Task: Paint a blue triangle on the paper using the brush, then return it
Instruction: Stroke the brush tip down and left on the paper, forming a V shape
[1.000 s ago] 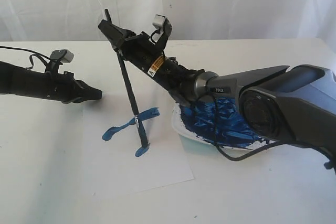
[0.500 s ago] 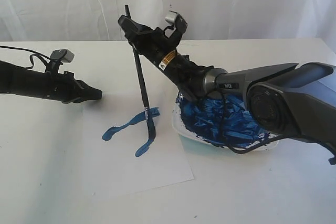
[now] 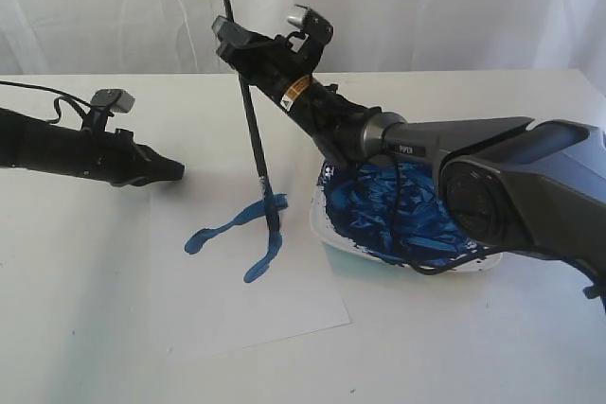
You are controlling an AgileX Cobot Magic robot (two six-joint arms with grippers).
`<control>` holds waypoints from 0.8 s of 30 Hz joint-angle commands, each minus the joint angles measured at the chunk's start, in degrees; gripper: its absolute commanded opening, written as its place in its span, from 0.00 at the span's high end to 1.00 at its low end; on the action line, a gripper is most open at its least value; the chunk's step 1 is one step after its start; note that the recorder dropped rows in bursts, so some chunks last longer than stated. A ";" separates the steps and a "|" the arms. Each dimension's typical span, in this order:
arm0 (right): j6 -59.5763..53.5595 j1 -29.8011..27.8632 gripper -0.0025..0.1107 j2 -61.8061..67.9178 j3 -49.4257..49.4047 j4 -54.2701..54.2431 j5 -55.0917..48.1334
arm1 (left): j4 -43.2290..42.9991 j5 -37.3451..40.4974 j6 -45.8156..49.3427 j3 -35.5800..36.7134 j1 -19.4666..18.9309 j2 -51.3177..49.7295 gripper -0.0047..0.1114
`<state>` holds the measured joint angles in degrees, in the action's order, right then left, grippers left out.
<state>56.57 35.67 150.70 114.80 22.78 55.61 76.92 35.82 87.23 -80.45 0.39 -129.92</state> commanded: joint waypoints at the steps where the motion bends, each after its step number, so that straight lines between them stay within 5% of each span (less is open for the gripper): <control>1: -2.67 -0.33 0.98 0.12 1.53 -0.68 -3.67 | -6.82 -3.80 -0.26 1.04 -0.28 -1.43 0.96; 24: -8.65 -2.06 0.98 5.42 13.41 -5.23 -9.35 | -7.18 -3.00 -0.26 1.04 -0.28 -1.43 0.96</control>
<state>49.06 34.76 156.03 127.02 17.40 46.77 76.52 35.82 87.23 -80.45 0.39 -129.82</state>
